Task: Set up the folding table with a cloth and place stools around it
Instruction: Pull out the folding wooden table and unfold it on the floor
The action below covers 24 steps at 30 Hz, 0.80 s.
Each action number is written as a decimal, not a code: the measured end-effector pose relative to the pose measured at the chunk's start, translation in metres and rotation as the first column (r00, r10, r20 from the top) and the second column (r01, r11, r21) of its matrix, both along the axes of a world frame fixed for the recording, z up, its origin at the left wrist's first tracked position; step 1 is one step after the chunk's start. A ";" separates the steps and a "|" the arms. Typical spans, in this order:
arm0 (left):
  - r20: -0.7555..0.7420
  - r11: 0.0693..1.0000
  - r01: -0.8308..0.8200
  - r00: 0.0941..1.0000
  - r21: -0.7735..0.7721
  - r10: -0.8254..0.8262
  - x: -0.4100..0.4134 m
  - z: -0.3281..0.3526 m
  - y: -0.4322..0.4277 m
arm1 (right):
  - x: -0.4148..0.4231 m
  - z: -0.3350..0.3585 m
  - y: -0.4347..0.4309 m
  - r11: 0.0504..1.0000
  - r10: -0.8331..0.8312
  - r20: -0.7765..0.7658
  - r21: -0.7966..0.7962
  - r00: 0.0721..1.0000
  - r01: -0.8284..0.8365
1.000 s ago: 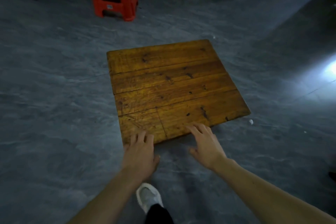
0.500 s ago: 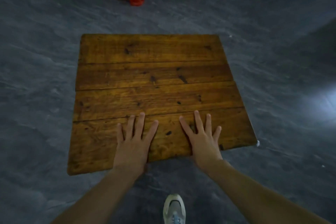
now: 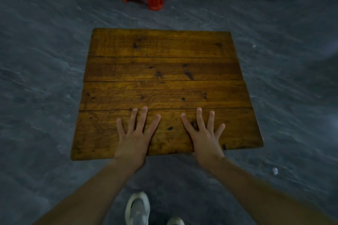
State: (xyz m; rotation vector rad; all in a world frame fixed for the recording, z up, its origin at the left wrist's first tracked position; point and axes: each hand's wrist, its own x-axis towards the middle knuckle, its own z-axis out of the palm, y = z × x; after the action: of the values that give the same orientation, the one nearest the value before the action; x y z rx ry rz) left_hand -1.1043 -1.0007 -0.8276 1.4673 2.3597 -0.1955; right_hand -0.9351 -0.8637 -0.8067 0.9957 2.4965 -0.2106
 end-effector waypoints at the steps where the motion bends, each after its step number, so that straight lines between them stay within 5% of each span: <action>1: 0.003 1.000 -0.006 1.000 0.010 0.006 -0.008 -0.001 0.011 | -0.008 0.002 0.012 1.000 0.001 0.006 -0.001 1.000 -0.001; 24: -0.124 0.994 0.091 0.987 -0.053 -0.097 -0.183 0.009 0.195 | -0.185 -0.003 0.193 0.999 0.021 0.026 0.031 0.999 -0.022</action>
State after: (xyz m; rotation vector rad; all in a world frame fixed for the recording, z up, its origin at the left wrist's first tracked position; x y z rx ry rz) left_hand -1.2869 -0.8053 -0.8182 1.5885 2.3672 -0.3764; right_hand -1.1202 -0.6703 -0.8098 0.9778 2.4934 -0.1519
